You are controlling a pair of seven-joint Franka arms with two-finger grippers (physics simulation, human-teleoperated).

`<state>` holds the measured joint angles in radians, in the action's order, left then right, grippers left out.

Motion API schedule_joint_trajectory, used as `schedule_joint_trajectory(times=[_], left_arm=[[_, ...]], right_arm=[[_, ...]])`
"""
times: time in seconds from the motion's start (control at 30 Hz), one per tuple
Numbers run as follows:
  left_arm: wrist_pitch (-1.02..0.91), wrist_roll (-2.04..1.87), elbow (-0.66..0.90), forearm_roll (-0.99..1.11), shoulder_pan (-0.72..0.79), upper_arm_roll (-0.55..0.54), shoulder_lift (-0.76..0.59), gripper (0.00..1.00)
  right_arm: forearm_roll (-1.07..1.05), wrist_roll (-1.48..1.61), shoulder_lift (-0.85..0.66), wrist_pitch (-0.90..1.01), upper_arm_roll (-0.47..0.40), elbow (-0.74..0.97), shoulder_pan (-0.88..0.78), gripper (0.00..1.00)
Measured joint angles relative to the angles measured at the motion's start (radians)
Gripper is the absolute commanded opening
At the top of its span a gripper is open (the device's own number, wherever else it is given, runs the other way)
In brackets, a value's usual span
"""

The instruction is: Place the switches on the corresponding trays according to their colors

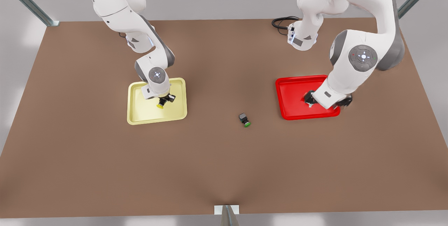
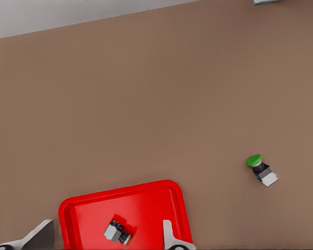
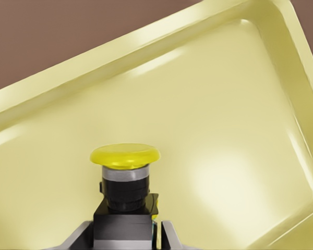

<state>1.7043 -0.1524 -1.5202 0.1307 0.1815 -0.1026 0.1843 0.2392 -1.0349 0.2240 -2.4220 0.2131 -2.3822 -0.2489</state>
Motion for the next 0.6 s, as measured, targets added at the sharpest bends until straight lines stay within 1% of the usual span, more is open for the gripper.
schedule_joint_trajectory(times=[0.03, 0.13, 0.17, 0.2, 0.23, 0.27, 0.33, 0.37, 0.4, 0.43, 0.47, 0.5, 0.6], left_arm=[[0.0, 0.0, 0.0, 0.018, -0.005, 0.0, -0.003, 1.0], [0.0, 0.0, -0.001, 0.051, -0.004, 0.0, -0.009, 1.0], [0.0, 0.002, 0.0, 0.057, -0.006, 0.0, -0.012, 1.0], [0.0, 0.002, 0.0, 0.062, -0.005, 0.0, -0.014, 1.0], [0.0, 0.004, 0.0, 0.065, -0.005, 0.0, -0.021, 1.0], [-0.001, 0.004, 0.0, 0.068, -0.004, 0.0, -0.026, 1.0], [-0.002, 0.004, 0.0, 0.071, -0.005, 0.0, -0.029, 1.0], [0.0, 0.002, 0.0, 0.072, -0.005, 0.0, -0.028, 1.0], [0.008, -0.009, 0.001, 0.073, -0.004, 0.0, -0.017, 1.0], [0.012, -0.023, 0.002, 0.073, -0.004, 0.004, -0.011, 1.0], [0.023, -0.021, 0.002, 0.072, -0.005, 0.013, -0.006, 1.0], [0.052, -0.011, 0.0, 0.071, -0.008, 0.033, -0.003, 1.0], [0.063, -0.01, -0.002, 0.069, -0.006, 0.047, -0.003, 1.0]], right_arm=[[-0.003, 0.003, -0.003, -0.001, 0.002, 0.0, 0.006, 1.0], [-0.003, 0.006, -0.009, 0.002, 0.002, 0.01, 0.005, 1.0], [-0.003, 0.021, -0.032, 0.011, 0.002, 0.044, 0.005, 1.0], [-0.009, 0.065, -0.049, 0.098, 0.003, 0.123, 0.006, 1.0], [-0.026, 0.14, -0.069, 0.24, 0.005, 0.23, 0.015, 1.0], [-0.107, 0.308, -0.098, 0.368, 0.004, 0.32, 0.061, 1.0], [-0.139, 0.633, -0.153, 0.586, -0.002, 0.491, 0.205, 1.0], [-0.21, 0.77, -0.163, 0.698, -0.021, 0.591, 0.265, 1.0], [-0.216, 0.859, -0.156, 0.784, -0.074, 0.698, 0.283, 1.0], [-0.206, 0.9, -0.153, 0.822, -0.11, 0.767, 0.307, 1.0], [-0.2, 0.967, -0.152, 0.852, -0.143, 0.801, 0.317, 1.0], [-0.197, 1.0, -0.152, 0.88, -0.194, 0.831, 0.299, 1.0], [-0.195, 1.001, -0.149, 0.909, -0.206, 0.856, 0.307, 1.0]])
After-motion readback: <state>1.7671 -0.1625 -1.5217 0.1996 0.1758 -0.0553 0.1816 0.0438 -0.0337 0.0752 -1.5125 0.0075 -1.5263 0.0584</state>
